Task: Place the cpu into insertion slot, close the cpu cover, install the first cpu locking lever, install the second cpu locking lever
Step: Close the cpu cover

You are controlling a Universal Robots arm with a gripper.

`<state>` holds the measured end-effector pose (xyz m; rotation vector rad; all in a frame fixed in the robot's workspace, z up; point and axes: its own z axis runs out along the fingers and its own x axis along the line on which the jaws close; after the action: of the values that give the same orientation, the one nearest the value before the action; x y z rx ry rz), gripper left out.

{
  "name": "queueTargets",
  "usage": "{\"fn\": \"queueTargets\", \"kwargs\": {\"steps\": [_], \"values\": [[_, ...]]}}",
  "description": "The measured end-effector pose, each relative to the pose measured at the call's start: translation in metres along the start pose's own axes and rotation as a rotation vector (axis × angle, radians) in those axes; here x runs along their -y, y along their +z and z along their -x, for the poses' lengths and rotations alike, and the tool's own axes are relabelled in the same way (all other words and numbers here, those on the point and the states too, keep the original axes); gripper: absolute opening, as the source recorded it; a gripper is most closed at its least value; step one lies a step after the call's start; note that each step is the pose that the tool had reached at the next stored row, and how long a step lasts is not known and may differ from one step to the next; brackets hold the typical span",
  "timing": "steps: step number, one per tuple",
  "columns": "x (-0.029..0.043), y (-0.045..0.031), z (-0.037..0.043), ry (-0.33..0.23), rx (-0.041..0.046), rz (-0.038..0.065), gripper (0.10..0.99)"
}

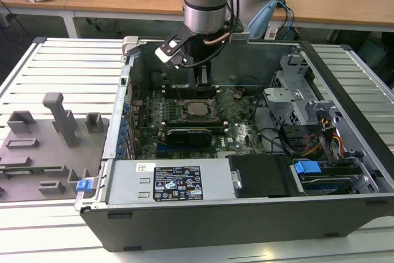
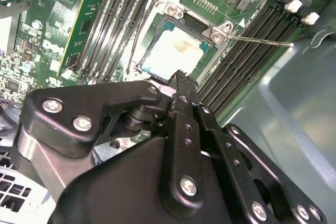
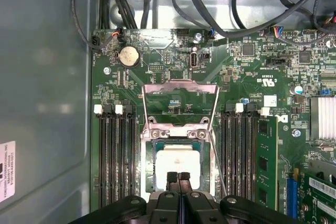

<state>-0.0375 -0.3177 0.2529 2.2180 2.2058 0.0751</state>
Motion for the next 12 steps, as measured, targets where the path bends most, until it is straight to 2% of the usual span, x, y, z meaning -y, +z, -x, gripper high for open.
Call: {"fn": "queueTargets", "kwargs": {"steps": [12], "values": [[-0.0002,-0.005,-0.0002,0.0,-0.0002,0.0,0.106]]}}
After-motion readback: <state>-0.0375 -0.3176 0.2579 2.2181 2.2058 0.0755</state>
